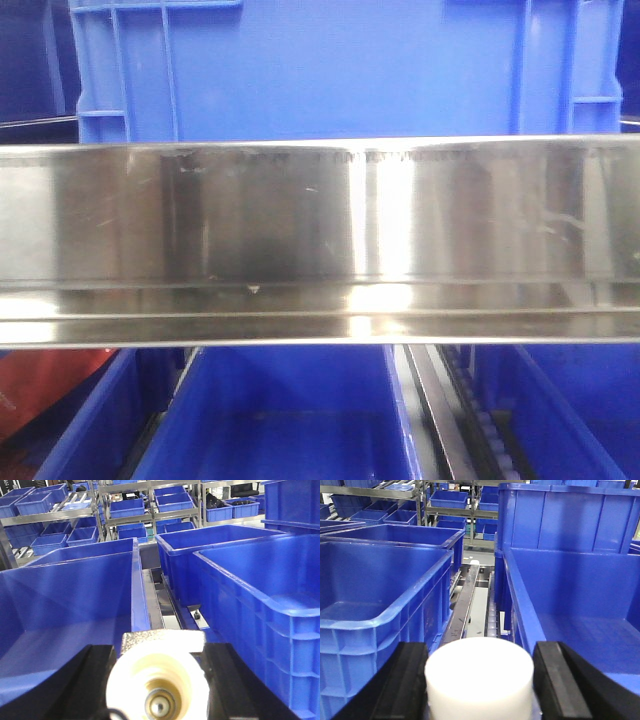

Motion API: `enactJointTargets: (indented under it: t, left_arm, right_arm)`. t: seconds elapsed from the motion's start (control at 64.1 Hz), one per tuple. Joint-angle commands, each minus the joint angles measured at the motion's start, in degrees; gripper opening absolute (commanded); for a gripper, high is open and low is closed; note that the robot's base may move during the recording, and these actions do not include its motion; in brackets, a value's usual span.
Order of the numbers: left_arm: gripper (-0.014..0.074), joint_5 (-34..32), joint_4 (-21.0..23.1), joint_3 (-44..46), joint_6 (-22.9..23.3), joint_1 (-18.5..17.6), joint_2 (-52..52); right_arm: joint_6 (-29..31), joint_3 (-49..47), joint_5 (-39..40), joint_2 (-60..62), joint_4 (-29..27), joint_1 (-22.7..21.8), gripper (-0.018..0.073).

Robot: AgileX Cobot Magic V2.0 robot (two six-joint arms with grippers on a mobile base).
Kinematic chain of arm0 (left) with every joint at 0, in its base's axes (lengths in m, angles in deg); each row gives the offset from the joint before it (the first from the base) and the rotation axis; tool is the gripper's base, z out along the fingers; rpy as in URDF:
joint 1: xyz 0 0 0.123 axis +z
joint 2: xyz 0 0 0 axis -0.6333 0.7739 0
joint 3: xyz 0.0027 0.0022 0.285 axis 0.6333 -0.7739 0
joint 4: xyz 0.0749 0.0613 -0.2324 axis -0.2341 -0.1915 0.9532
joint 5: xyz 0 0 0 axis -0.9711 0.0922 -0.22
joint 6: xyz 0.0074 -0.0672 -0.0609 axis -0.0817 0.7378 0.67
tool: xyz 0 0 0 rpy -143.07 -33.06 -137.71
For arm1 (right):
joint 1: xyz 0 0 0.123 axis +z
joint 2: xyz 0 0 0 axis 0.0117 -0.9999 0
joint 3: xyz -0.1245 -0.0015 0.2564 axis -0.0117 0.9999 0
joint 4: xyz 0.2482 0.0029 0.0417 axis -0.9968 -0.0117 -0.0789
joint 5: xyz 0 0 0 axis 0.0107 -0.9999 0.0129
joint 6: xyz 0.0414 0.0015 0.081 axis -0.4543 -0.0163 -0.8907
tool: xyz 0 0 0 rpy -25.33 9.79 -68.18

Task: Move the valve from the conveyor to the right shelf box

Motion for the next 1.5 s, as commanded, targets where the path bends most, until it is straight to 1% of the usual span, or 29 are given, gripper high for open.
enactJointTargets:
  t: [0.0, 0.733, 0.857, 1.029, 1.154, 1.403, 1.481]
  left_arm:
    - [-0.0111, -3.71, 0.33, 0.39, 0.41, -0.44, -0.38]
    - [-0.0111, -3.71, 0.33, 0.39, 0.41, -0.44, -0.38]
    - [-0.0111, -5.23, 0.47, 0.39, 0.41, -0.44, -0.38]
    - [-0.0111, -5.61, 0.47, 0.39, 0.41, -0.44, -0.38]
    - [-0.0111, -8.07, 0.58, 0.39, 0.41, -0.44, -0.38]
    - [-0.0111, -8.38, 0.58, 0.55, 0.41, -0.44, 0.44]
    - [-0.0111, -8.23, 0.58, 1.86, 0.41, -1.39, 2.22]
  right_arm:
    - [0.35, -0.76, 4.32, 0.36, 0.20, -0.03, -0.0158]
    - [0.35, -0.76, 4.32, 0.36, 0.20, -0.03, -0.0158]
    - [0.35, -0.76, 4.42, 0.36, 0.20, -0.03, -0.0158]
    - [0.35, -0.76, 4.42, 0.36, 0.20, -0.03, -0.0158]
    - [0.35, -0.76, 4.42, 0.36, 0.20, -0.03, -0.0158]
    - [0.35, -1.07, 5.28, 0.36, 0.20, -0.03, -0.0158]
    - [0.35, -2.72, 5.17, -0.07, 0.20, -0.03, -0.0158]
